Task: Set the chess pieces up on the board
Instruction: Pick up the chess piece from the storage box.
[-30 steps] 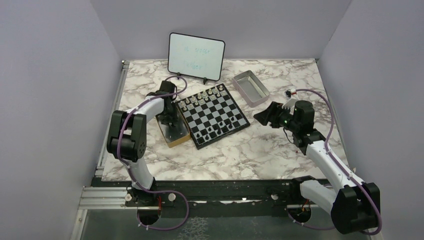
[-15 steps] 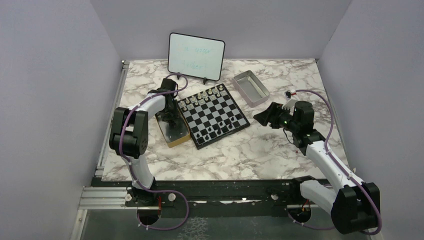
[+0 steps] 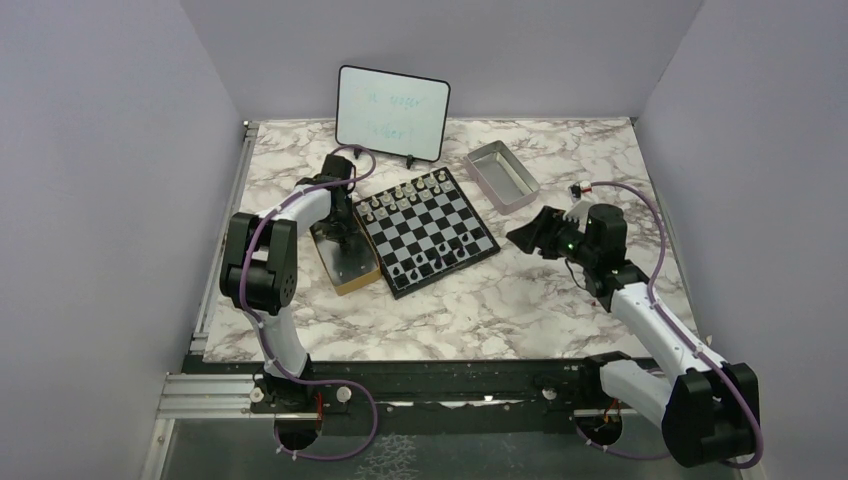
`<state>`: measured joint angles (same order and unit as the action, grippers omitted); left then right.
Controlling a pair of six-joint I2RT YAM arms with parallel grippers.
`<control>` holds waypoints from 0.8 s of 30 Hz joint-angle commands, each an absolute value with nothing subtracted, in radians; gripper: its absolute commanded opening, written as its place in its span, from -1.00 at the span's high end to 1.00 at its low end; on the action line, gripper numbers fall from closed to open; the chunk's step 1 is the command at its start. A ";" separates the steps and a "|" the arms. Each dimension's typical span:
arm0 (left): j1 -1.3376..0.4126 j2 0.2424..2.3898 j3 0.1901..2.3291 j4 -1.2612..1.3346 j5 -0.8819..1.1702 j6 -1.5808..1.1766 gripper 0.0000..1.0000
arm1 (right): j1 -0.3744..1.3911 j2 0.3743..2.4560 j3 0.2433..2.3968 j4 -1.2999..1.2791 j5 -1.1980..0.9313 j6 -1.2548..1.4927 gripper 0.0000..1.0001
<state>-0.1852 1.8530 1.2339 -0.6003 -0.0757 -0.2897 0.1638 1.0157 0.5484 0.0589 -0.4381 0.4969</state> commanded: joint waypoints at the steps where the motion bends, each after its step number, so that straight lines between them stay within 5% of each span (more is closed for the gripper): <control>1: -0.184 1.850 1.232 -0.594 -0.071 -0.292 0.66 | 0.180 1.034 0.555 0.094 -0.469 0.506 -0.37; 16: -0.182 1.700 1.223 -0.627 -0.068 -0.321 0.68 | 0.473 1.186 0.736 0.048 -0.323 0.463 -0.36; 24: -0.136 1.590 1.284 -0.686 0.176 -0.400 0.67 | 0.653 1.300 0.785 0.338 -0.243 0.484 -0.27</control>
